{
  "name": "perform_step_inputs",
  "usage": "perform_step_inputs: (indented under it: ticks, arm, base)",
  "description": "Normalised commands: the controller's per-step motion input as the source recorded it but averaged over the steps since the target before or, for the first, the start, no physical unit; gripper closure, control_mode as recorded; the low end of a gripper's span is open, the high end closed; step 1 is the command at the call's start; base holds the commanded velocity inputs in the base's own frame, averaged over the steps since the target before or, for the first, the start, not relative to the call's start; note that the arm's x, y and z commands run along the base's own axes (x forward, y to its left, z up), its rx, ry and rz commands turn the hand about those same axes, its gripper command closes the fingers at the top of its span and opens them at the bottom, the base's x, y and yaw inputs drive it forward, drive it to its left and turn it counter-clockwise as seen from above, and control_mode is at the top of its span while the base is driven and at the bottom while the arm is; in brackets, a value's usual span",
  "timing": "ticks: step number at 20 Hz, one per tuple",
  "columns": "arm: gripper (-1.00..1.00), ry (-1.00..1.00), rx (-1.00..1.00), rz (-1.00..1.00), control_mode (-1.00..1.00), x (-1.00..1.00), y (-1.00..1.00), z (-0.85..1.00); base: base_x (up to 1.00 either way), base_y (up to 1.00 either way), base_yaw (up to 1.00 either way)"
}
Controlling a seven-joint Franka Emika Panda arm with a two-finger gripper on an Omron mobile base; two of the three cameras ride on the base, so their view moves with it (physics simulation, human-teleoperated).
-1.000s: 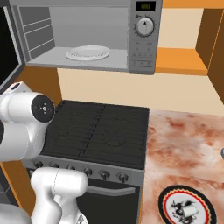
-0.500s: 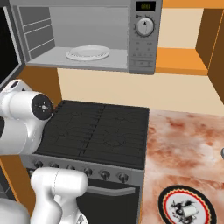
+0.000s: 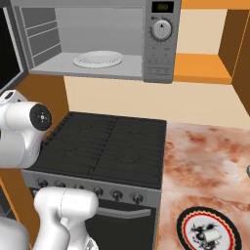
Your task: Pick the marshmallow from the counter and place it in the microwave. Then turn on the microwave.
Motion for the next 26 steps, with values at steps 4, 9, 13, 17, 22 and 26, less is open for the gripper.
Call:
perform_step_inputs:
  ticks: [4,9,13,17,22,26]
  arm:
    - [-1.00,-0.05,0.00,0.02,-1.00,0.05,0.26,-0.02]
    - [-1.00,-0.08,-0.01,0.02,-1.00,0.07,0.29,0.00]
    - [-1.00,-0.07,-0.01,0.02,-1.00,0.07,0.29,0.00]
    - [-1.00,-0.07,-0.01,0.02,-1.00,0.03,0.22,0.00]
    - [-1.00,-0.04,-0.01,0.02,-1.00,0.00,0.11,0.00]
    - [-1.00,0.00,-0.02,0.02,-1.00,0.00,-0.11,-0.03]
  base:
    - [0.00,0.00,0.00]
    - [0.00,0.00,0.00]
    - [0.00,0.00,0.00]
    - [0.00,0.00,0.00]
    - [0.00,0.00,0.00]
    - [0.00,0.00,0.00]
